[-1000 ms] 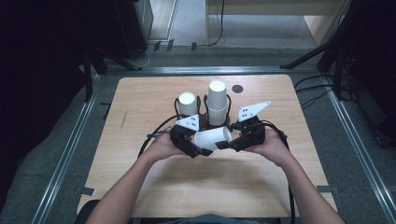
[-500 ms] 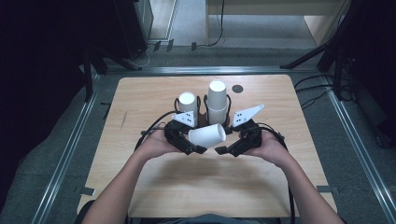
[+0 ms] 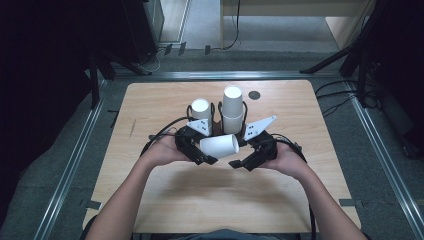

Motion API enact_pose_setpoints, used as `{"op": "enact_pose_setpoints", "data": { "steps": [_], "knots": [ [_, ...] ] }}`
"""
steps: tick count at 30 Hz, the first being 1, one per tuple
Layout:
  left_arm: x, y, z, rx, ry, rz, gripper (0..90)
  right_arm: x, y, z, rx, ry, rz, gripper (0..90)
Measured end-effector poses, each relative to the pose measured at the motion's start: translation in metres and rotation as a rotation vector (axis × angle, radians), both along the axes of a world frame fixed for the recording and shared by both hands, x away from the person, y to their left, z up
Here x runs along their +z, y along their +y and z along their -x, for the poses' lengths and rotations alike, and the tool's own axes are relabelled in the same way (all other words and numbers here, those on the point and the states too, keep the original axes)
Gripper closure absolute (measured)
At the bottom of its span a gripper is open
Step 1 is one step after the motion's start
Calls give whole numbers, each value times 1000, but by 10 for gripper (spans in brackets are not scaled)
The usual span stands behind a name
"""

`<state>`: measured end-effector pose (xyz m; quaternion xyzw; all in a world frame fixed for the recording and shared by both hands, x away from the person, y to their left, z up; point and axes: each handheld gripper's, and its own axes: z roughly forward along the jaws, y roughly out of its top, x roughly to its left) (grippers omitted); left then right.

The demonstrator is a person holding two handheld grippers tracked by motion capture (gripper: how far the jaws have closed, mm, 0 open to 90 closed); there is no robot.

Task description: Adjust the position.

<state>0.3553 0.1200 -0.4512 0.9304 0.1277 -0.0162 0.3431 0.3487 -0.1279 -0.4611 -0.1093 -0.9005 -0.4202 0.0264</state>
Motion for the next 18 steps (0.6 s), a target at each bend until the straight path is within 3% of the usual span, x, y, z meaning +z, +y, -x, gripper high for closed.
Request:
{"op": "enact_pose_setpoints", "data": {
  "steps": [7, 18],
  "knots": [
    [-7, -7, -3, -15, 3, -84, 268, -2, 0, -1, -13, -23, 21, 245],
    [-19, -25, -2, -85, 27, -157, 267, -4, 6, 2, 10, -31, 40, 245]
  ]
}}
